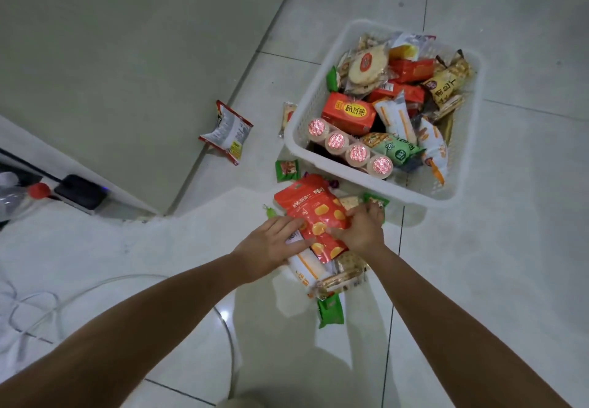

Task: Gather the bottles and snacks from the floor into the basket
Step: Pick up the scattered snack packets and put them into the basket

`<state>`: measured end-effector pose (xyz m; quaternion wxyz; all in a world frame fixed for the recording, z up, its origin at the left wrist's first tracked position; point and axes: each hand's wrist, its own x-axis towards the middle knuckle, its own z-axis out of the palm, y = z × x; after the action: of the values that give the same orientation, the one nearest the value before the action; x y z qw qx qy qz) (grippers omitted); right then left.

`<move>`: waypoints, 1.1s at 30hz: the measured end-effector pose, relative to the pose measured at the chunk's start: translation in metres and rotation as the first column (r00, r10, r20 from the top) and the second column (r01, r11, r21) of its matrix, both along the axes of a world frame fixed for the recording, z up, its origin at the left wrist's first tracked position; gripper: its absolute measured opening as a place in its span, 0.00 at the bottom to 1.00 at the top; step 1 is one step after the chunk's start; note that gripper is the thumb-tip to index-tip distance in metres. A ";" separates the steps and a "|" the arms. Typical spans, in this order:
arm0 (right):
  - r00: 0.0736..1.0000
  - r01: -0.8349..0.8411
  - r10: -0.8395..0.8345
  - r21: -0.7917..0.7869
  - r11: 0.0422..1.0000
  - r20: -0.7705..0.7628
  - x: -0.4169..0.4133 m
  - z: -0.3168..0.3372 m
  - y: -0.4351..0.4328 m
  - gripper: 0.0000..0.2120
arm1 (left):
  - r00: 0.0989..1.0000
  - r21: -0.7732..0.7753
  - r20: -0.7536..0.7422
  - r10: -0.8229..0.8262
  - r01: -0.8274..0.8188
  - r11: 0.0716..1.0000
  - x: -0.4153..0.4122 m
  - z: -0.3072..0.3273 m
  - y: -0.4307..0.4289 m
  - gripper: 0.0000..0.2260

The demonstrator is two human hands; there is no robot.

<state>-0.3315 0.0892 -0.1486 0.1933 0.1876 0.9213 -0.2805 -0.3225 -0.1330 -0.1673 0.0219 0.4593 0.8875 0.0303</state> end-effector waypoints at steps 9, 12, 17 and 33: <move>0.964 0.051 -0.066 0.063 0.997 0.257 0.007 0.010 0.000 0.46 | 0.988 0.029 -0.148 0.041 -0.037 0.999 0.004 0.003 -0.014 0.11; 0.958 0.107 -0.059 -0.161 0.981 0.280 0.024 0.012 0.005 0.42 | 0.993 -0.121 0.025 0.116 -0.112 0.986 0.009 0.021 -0.024 0.16; 0.995 -0.101 0.096 -0.185 0.978 -0.034 0.037 0.045 0.000 0.25 | 0.976 0.030 0.049 0.213 -0.215 0.976 -0.003 0.055 -0.040 0.27; 0.876 0.292 -0.289 -0.054 0.955 -0.385 -0.038 0.173 0.090 0.36 | 0.814 0.143 0.128 0.566 -0.580 0.802 -0.122 0.155 0.098 0.39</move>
<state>-0.3697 0.1795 0.0245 -0.0382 0.2647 0.9034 -0.3351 -0.4444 -0.0353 -0.0122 0.0061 0.1683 0.9769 0.1314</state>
